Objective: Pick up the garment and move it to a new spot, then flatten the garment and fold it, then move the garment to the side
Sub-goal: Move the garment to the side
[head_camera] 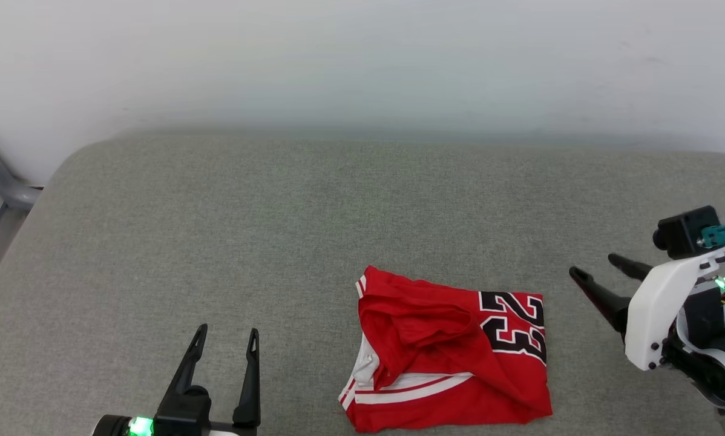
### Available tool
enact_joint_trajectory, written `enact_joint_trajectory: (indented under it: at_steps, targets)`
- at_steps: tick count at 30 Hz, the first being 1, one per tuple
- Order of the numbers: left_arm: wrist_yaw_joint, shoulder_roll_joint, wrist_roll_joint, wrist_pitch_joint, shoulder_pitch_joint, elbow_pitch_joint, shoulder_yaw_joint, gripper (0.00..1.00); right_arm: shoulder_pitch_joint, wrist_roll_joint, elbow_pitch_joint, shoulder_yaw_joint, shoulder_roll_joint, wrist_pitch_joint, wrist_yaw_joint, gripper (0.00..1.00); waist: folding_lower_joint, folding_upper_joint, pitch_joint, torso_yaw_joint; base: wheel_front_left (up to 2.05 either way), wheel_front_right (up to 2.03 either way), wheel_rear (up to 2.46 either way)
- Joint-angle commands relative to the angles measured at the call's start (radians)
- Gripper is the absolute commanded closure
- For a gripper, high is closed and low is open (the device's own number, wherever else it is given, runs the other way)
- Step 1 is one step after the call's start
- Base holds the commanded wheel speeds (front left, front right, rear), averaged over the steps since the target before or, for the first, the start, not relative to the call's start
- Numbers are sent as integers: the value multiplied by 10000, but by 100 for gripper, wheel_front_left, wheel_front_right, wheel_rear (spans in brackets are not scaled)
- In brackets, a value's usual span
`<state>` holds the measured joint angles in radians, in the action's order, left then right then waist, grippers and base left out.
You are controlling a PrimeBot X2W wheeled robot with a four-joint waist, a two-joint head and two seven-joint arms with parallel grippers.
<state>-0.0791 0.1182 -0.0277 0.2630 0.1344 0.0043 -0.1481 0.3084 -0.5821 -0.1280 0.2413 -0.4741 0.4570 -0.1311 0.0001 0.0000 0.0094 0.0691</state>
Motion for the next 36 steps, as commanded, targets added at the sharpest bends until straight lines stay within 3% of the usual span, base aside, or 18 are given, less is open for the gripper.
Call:
enact_joint_trajectory:
  at_steps: [1, 9, 19, 32, 33, 35, 36]
  targets:
    - [38, -24, 43, 19, -170, 3, 6, 0, 173, -383, -72, 207, -146, 491, 9, 0, -1, 0, 141, 81, 0, 0, 0]
    - [104, -136, 69, 19, -512, 58, -135, 0, 238, -1274, -852, 1138, -63, 1755, 9, 0, -1, 0, 637, 374, 0, 0, 0]
    - [156, -217, 97, 19, -903, 149, -220, 0, 192, -1109, -2475, 2026, 415, 1274, 9, 0, -1, 0, 1213, 715, 0, 0, 0]
    - [159, -310, 114, 19, -1180, 214, -276, 0, -592, -808, -3623, 4424, 307, 1306, -40, 0, -1, 0, 1578, 714, 0, 0, 0]
    - [163, -320, 120, 19, -1211, 213, -276, 0, -537, -782, -3695, 4513, 271, 1214, -45, 27, -1, 0, 1600, 713, 0, 0, 0]
    - [171, -333, 128, 19, -1234, 227, -288, 0, -348, -636, -3855, 4604, 230, 1008, -42, 100, -1, 0, 1633, 710, 0, 0, 0]
    - [178, -336, 129, 19, -1233, 244, -284, 0, -289, -557, -3907, 4737, 181, 966, -40, 100, -1, 0, 1641, 710, 0, 0, 0]
